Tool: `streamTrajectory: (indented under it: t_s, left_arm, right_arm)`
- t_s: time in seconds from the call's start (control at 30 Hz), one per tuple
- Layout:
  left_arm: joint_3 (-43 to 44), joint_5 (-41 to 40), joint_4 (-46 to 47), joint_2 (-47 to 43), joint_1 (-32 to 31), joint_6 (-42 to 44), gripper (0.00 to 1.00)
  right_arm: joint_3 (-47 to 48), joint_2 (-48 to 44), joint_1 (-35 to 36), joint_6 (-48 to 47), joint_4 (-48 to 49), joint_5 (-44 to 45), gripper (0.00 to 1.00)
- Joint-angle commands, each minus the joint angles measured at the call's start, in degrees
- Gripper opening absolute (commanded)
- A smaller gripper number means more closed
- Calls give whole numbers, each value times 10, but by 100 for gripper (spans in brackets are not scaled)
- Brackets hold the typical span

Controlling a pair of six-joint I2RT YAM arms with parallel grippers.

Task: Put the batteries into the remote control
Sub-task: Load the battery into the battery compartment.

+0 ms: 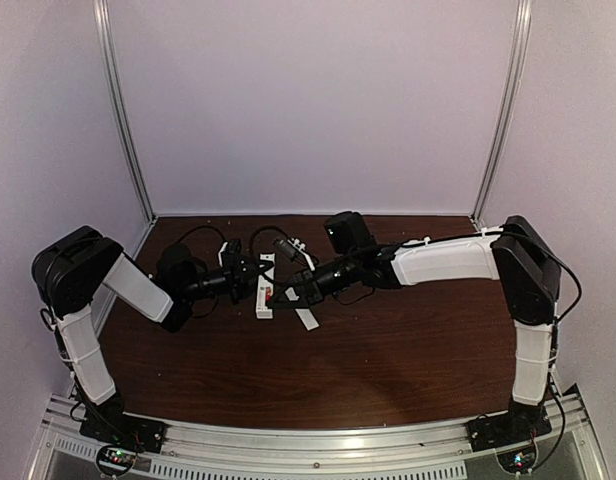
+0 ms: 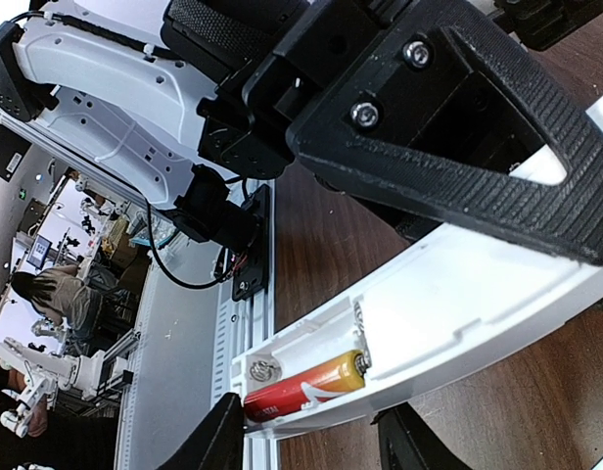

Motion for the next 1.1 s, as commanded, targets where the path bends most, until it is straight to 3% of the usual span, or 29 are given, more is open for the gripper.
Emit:
streamTrajectory:
  t_s: [0.0, 0.13, 0.2, 0.63, 0.87, 1.07]
  left_arm:
    - [6, 18, 223, -9, -23, -14, 0]
    - [2, 17, 223, -11, -23, -9, 0]
    - [-1, 14, 223, -9, -23, -6, 0]
    - [-1, 13, 222, -7, -23, 5, 0]
    - [-7, 9, 223, -6, -23, 10, 0]
    - [-24, 13, 222, -5, -8, 22, 0]
  right_arm:
    - [20, 16, -2, 2, 59, 33, 46]
    - [29, 28, -9, 61, 74, 31, 35]
    - [24, 28, -10, 88, 87, 34, 34]
    - [8, 21, -16, 173, 114, 32, 49]
    - [15, 19, -23, 134, 40, 52, 51]
    - [-7, -32, -46, 51, -36, 101, 61]
